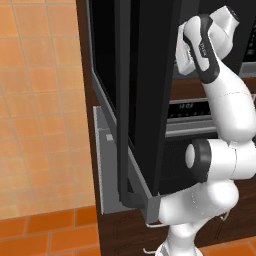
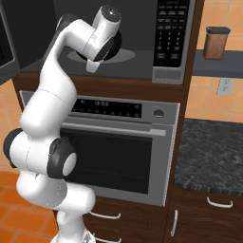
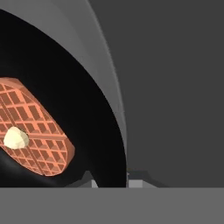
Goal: Open the microwave, place the bowl with waffle inside the microwave, then close the microwave door and turn it on.
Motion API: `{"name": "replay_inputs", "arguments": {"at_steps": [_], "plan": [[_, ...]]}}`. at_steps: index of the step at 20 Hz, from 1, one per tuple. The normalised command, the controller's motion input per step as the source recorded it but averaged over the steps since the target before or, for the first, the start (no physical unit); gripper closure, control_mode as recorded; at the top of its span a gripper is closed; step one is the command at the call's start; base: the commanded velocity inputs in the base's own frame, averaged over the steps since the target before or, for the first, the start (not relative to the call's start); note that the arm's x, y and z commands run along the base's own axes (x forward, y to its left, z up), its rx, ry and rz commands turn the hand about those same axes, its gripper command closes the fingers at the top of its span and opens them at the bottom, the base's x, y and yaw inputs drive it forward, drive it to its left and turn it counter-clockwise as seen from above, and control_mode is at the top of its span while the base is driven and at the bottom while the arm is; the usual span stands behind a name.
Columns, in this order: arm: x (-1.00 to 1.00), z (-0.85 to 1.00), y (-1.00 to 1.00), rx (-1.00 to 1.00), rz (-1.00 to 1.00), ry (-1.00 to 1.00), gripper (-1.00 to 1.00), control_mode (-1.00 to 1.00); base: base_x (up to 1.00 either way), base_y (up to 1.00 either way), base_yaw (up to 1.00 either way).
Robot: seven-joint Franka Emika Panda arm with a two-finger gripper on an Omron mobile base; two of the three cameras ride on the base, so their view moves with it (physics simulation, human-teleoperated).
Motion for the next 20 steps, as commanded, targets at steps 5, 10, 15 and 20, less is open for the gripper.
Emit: {"name": "replay_inputs", "arguments": {"at_steps": [5,10,15,20], "plan": [[0.38,0.0,0.0,0.0,0.0,0.0,1.0,-1.0,0.0,0.0,0.0],[0.25,-0.08,0.0,0.0,0.0,0.0,1.0,-1.0,0.0,0.0,0.0],[0.02,-0.22,0.0,0.0,0.0,0.0,1.0,-1.0,0.0,0.0,0.0],[0.0,-0.07,0.0,0.0,0.0,0.0,1.0,-1.0,0.0,0.0,0.0]]}}
